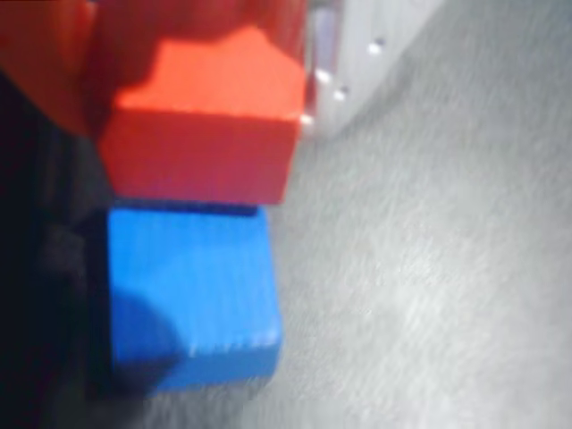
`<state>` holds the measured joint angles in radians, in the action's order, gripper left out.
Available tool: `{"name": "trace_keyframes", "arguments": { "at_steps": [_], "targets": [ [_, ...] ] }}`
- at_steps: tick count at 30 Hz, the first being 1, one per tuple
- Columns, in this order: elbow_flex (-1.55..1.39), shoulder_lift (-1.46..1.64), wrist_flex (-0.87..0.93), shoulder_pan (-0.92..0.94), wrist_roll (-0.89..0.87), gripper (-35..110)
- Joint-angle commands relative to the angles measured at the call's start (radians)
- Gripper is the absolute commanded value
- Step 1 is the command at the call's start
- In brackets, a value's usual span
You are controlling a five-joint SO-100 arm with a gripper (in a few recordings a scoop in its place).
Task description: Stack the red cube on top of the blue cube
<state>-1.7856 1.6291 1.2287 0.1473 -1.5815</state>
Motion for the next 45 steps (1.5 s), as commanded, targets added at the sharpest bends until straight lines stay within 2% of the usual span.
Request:
{"name": "trace_keyframes", "arguments": {
  "at_steps": [1, 26, 28, 32, 37, 45],
  "targets": [
    [0.083, -0.028, -0.011, -0.005, -0.002, 0],
    [0.143, -0.141, -0.060, -0.011, -0.014, 0],
    [0.143, -0.140, -0.060, -0.011, -0.014, 7],
    [0.138, -0.127, -0.057, -0.012, -0.011, 10],
    [0.140, -0.109, -0.057, -0.021, -0.009, 26],
    [0.144, -0.052, -0.038, -0.023, 0.006, 29]
  ]
}}
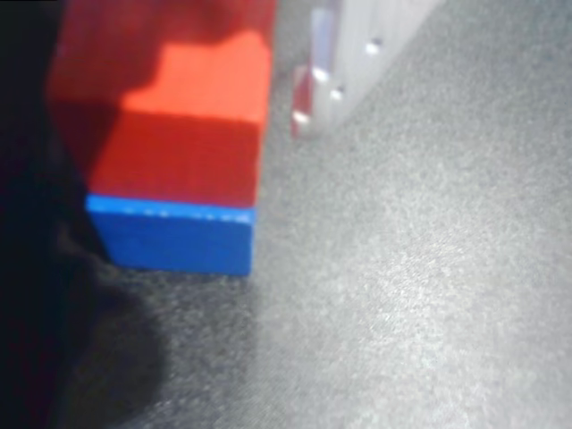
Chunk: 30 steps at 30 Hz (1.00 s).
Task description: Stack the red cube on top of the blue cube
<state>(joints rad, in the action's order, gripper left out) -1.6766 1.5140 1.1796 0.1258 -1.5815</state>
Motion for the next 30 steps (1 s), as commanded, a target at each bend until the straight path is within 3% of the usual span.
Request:
{"name": "trace_keyframes", "arguments": {
  "at_steps": [1, 8, 13, 21, 30],
  "targets": [
    [0.035, 0.075, 0.020, -0.005, 0.011, 27],
    [0.009, 0.273, 0.169, -0.021, 0.026, 0],
    [-0.190, 0.537, 0.176, -0.028, 0.025, 0],
    [-0.801, 1.144, -0.017, -0.032, 0.025, 0],
    [-1.170, 1.678, -0.005, -0.035, 0.018, 0]
  ]
}}
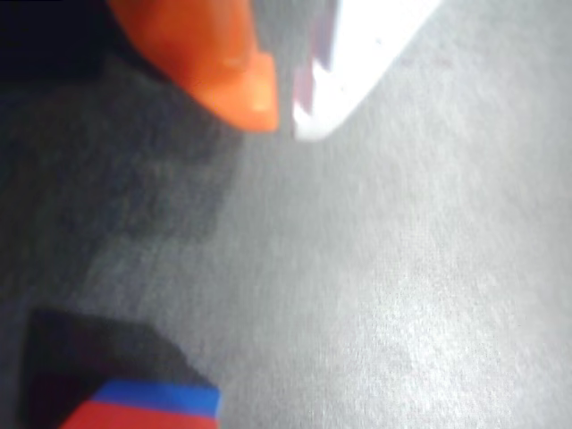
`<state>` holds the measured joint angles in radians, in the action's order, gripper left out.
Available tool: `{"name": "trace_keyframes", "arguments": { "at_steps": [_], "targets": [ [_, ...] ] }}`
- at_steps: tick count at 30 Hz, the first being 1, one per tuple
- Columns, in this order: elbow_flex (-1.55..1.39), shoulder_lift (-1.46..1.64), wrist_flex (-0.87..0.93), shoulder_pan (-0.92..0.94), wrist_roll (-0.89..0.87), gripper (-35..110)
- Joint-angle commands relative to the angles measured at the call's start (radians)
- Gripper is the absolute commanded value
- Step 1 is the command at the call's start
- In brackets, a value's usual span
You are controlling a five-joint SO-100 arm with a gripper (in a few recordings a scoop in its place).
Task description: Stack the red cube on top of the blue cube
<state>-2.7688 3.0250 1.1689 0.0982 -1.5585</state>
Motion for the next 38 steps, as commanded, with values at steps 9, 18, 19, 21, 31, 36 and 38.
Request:
{"name": "trace_keyframes", "arguments": {
  "at_steps": [9, 18, 19, 21, 31, 36, 38],
  "targets": [
    [-0.184, 0.169, -0.061, -0.008, -0.032, 0],
    [-0.186, 0.170, 0.161, -0.002, -0.037, 0],
    [-0.186, 0.170, 0.179, -0.002, -0.031, 0],
    [-0.186, 0.170, 0.179, -0.006, -0.023, 0],
    [-0.186, 0.170, 0.179, -0.003, -0.023, 0],
    [-0.186, 0.170, 0.179, -0.003, -0.023, 0],
    [-0.186, 0.170, 0.179, -0.003, -0.023, 0]
  ]
}}
